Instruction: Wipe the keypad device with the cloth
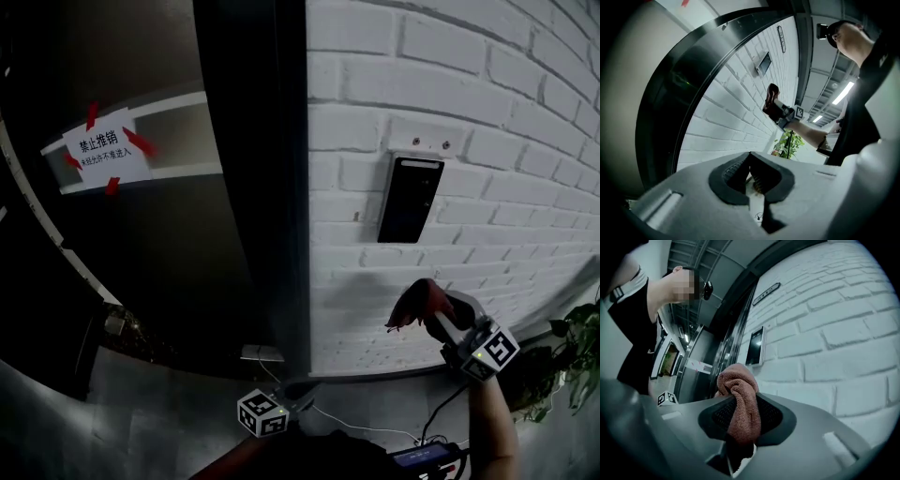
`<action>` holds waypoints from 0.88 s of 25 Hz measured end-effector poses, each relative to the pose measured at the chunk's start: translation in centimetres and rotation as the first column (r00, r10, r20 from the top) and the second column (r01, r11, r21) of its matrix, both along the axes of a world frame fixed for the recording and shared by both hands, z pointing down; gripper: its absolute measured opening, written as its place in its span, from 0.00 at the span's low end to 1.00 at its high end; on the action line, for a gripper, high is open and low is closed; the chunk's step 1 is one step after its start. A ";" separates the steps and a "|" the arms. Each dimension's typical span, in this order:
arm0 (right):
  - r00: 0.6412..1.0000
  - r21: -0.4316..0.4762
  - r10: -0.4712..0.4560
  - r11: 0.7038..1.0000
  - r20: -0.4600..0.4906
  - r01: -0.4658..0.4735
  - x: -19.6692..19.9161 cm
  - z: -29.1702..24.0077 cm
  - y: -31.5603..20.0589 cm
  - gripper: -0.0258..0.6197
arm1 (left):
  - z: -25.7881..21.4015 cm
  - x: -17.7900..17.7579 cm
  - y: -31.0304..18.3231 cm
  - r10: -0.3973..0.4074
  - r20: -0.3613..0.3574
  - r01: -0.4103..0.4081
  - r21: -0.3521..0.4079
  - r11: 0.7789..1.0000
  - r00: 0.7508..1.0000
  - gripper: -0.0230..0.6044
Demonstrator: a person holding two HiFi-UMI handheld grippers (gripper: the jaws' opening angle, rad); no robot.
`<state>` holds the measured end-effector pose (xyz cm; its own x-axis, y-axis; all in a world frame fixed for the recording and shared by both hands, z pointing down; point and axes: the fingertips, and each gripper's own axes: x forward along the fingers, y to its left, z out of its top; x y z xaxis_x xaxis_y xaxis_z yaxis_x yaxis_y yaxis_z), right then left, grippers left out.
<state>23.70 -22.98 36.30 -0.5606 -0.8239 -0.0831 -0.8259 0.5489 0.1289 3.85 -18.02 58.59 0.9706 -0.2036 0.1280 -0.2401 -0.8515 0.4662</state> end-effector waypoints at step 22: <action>0.900 0.284 0.426 0.855 0.092 -0.434 0.2 -15.0 -6.1 0.18 | -0.7 -2.8 -3.0 -0.056 -0.029 0.056 0.012 0.998 0.998 0.04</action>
